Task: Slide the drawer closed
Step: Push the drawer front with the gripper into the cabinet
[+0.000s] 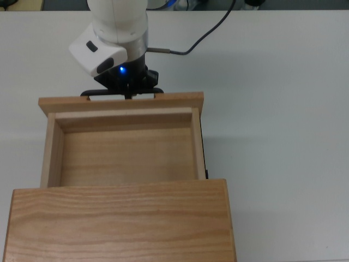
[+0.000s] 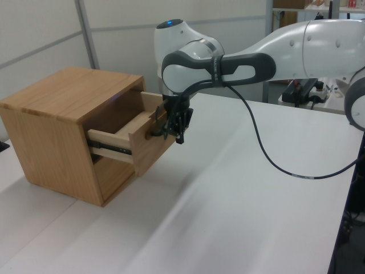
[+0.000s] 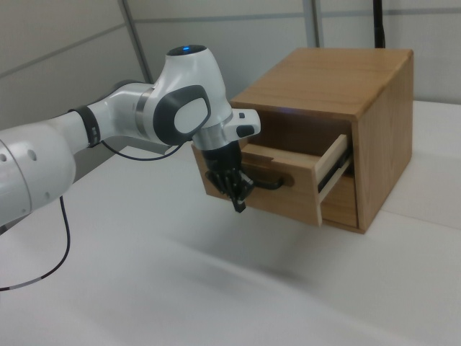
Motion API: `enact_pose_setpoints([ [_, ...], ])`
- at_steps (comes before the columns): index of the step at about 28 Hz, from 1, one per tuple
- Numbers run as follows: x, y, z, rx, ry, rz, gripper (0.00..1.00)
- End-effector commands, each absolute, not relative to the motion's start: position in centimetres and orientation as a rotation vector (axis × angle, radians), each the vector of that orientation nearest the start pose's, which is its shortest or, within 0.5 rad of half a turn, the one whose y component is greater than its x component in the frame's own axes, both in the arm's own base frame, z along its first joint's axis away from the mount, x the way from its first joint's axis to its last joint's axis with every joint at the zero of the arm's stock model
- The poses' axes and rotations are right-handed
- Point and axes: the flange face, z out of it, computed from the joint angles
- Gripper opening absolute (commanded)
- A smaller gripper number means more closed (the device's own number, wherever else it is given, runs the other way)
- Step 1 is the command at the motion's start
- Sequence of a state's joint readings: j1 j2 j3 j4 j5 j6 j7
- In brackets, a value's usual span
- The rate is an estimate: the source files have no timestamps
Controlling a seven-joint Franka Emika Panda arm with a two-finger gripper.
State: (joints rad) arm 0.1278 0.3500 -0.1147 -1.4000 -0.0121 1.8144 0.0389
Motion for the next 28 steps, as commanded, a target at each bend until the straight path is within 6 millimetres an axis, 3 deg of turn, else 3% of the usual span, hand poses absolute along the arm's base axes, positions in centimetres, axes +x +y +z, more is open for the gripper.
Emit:
enact_pose_setpoints([
  [1,69.8,2.6,51.5,-3.191,0.083,-0.295,0.0],
  [12,73.1,3.2,50.7,-3.16,0.06,-0.683,0.0],
  [28,76.6,4.5,49.7,-3.085,-0.005,-1.049,0.0],
])
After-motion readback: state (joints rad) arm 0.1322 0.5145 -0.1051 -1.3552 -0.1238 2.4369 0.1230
